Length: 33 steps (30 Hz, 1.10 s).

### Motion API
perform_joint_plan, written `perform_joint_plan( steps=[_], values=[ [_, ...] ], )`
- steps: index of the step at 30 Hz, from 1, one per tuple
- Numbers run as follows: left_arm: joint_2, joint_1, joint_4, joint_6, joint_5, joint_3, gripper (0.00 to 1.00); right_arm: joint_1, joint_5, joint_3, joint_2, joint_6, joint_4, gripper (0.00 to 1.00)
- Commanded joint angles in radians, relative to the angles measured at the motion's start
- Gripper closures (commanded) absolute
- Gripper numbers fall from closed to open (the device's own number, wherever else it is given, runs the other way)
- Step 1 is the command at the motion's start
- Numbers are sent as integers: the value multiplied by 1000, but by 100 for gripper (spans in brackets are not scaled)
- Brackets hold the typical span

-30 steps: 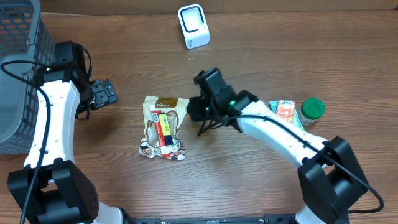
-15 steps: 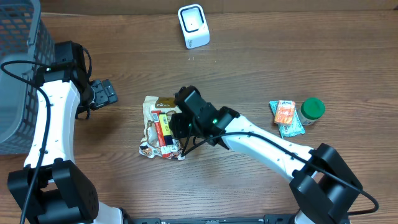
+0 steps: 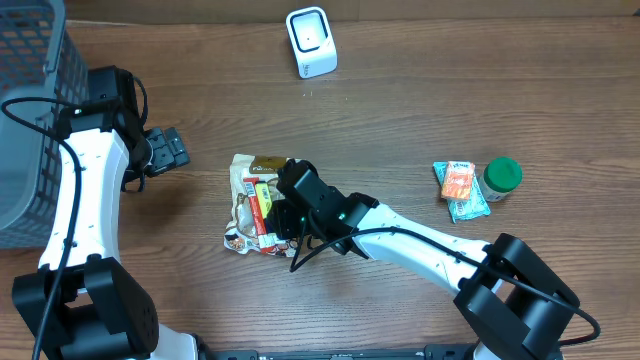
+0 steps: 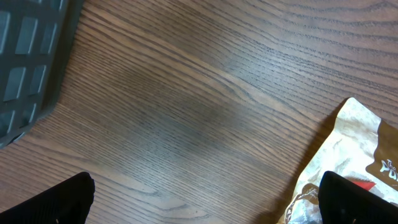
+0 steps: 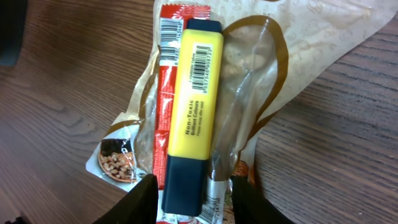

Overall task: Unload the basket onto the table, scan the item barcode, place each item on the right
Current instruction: 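Lower the right gripper over the yellow highlighter on the snack bag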

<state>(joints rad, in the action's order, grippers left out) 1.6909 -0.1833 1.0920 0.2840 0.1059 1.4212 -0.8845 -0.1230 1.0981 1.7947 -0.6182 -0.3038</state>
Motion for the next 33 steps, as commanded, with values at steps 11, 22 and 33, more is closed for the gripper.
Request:
perform_joint_plan(
  steps=[11, 22, 33],
  values=[
    [7, 7, -1, -15, 1, 14, 0, -7, 10, -31, 36, -7, 76, 59],
    [7, 7, -1, -15, 2, 14, 0, -40, 10, -32, 81, -6, 114, 60],
    [7, 7, -1, -15, 2, 14, 0, -47, 10, -32, 82, -6, 100, 67]
  ],
)
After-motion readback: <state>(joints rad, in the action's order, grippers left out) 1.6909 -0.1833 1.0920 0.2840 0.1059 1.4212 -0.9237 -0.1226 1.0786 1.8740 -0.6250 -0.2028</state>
